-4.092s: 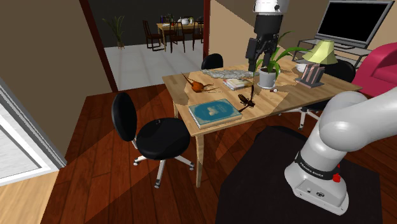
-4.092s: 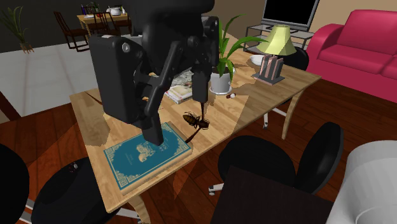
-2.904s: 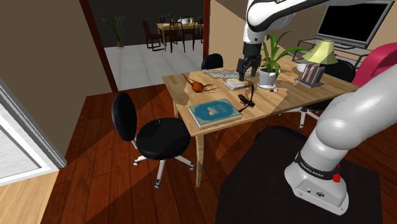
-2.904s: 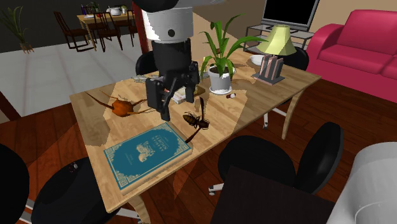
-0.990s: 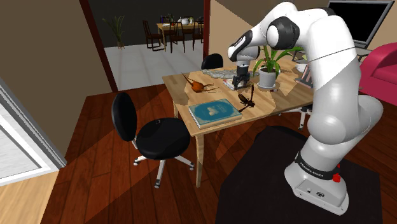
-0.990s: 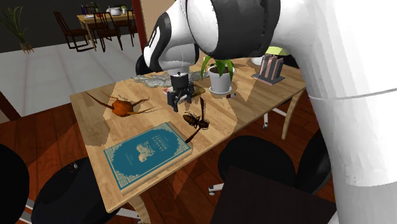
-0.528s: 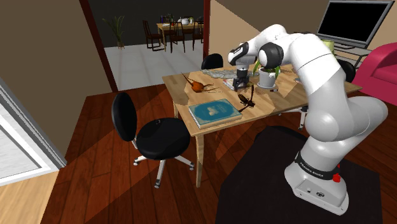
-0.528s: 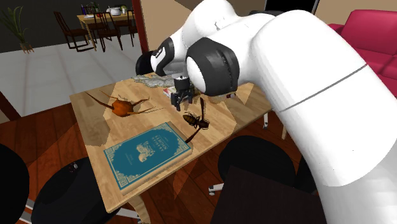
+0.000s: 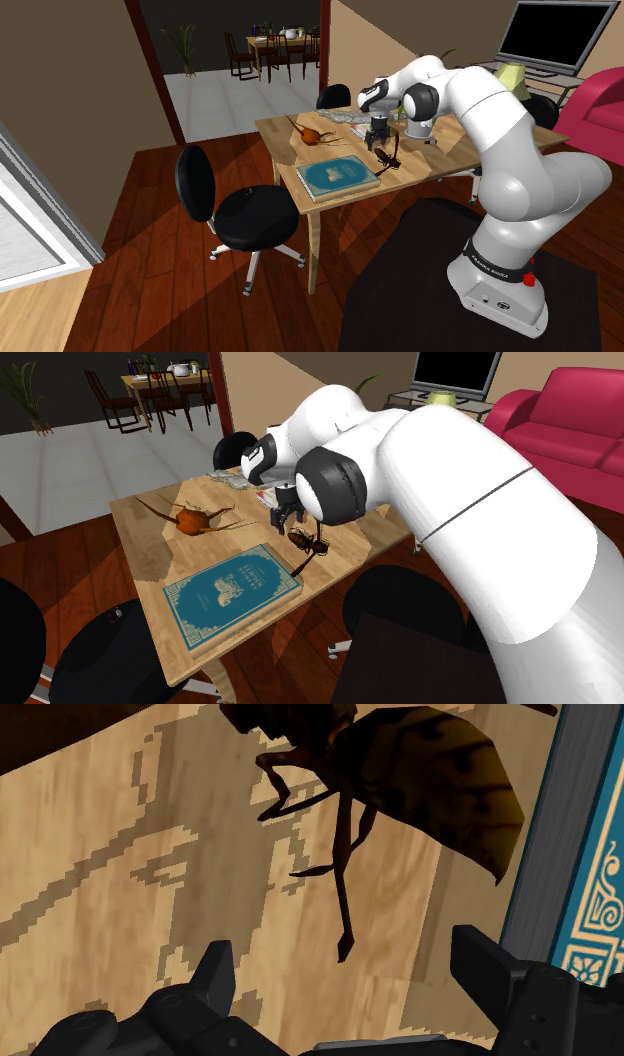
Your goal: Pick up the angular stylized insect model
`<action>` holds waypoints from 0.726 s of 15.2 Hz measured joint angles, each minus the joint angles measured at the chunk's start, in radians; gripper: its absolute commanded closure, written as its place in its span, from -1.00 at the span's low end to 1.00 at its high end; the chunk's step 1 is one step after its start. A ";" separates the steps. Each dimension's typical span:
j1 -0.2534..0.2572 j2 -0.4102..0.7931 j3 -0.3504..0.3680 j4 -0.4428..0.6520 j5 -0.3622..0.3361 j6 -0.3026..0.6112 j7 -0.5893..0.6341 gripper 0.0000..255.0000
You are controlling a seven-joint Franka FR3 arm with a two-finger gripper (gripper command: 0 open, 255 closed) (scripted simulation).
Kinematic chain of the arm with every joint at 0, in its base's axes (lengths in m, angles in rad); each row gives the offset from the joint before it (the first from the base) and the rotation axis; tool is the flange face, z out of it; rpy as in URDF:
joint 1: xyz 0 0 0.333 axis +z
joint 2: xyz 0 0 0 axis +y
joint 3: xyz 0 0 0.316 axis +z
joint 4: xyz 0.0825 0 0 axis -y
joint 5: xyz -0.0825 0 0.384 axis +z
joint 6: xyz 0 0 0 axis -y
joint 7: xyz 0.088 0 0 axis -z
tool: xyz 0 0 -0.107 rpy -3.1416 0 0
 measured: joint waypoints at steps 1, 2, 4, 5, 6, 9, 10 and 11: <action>0.000 0.007 0.001 0.004 0.001 0.003 0.001 -1.00; 0.000 0.011 0.002 0.005 0.001 0.006 0.001 1.00; 0.000 0.013 0.002 0.006 0.001 0.007 0.002 1.00; 0.000 0.013 0.002 0.006 0.001 0.008 0.002 1.00; 0.000 0.013 0.002 0.006 0.001 0.008 0.002 1.00; 0.000 0.013 0.002 0.006 0.002 0.008 0.002 1.00; 0.000 0.013 0.002 0.006 0.002 0.008 0.002 1.00; 0.000 0.013 0.002 0.006 0.002 0.008 0.002 1.00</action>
